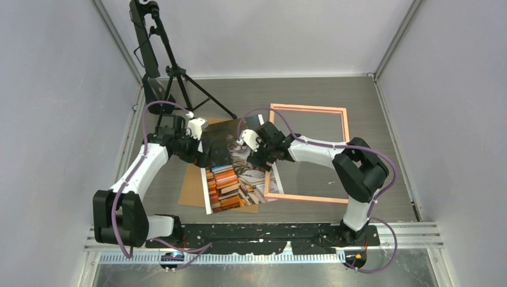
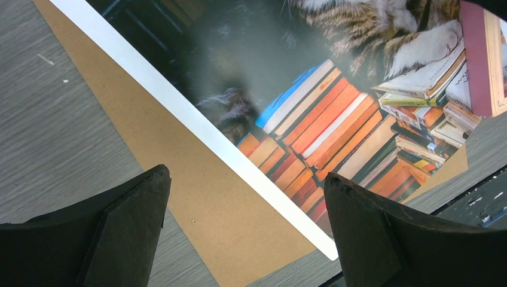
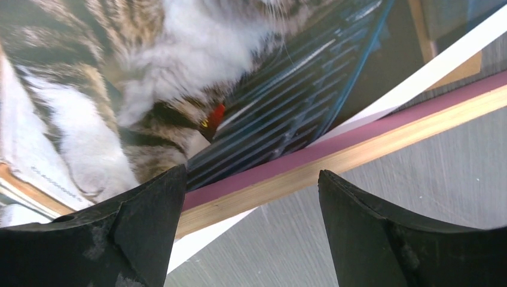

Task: Put the photo into the frame

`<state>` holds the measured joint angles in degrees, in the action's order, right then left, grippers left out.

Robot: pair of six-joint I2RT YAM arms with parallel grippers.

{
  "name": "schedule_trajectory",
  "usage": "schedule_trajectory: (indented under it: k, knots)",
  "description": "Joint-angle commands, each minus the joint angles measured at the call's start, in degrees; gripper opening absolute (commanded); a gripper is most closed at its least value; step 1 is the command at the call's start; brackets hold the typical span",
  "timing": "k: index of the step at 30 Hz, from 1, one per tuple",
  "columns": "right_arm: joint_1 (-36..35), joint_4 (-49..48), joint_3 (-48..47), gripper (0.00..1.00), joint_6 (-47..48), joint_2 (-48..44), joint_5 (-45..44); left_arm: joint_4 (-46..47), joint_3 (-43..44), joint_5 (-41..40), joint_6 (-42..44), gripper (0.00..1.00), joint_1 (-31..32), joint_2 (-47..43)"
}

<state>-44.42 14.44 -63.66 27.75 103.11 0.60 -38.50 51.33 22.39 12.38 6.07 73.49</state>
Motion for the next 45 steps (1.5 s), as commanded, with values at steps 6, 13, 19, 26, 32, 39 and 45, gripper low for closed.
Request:
schedule_trajectory:
  k: [6, 13, 19, 26, 32, 39, 45]
  knots:
    - [-0.2, 1.6, 2.1, 0.86, 2.1, -2.9, -7.2, 1.1, -0.2, 2.5, -2.1, 0.97, -0.3, 1.5]
    - [-0.2, 2.5, 5.5, 0.86, 2.8, -6.5, -10.3, 0.4, 1.3, 2.9, -3.4, 0.97, -0.3, 3.3]
    - [0.6, 3.9, 8.3, 0.86, 2.5, -9.5, -11.8, 0.3, 2.2, 2.5, -5.3, 0.97, -0.3, 5.8]
    - [3.1, 5.9, 8.9, 0.86, 1.3, -12.7, -11.0, -0.7, 4.0, 1.8, -7.7, 0.97, -0.3, 10.2]
    - [4.4, 7.8, 7.9, 0.86, 0.2, -14.6, -7.8, -1.7, 5.0, 1.5, -9.2, 0.97, -1.1, 12.0]
    - [5.3, 8.7, 3.3, 0.86, -5.3, -13.7, 7.7, -3.7, 6.0, 4.4, -9.9, 0.97, -3.4, 14.7]
    - [10.5, 8.4, -1.9, 0.86, -14.5, -7.9, 22.2, -3.9, 4.1, 6.8, -10.7, 0.97, -4.4, 17.0]
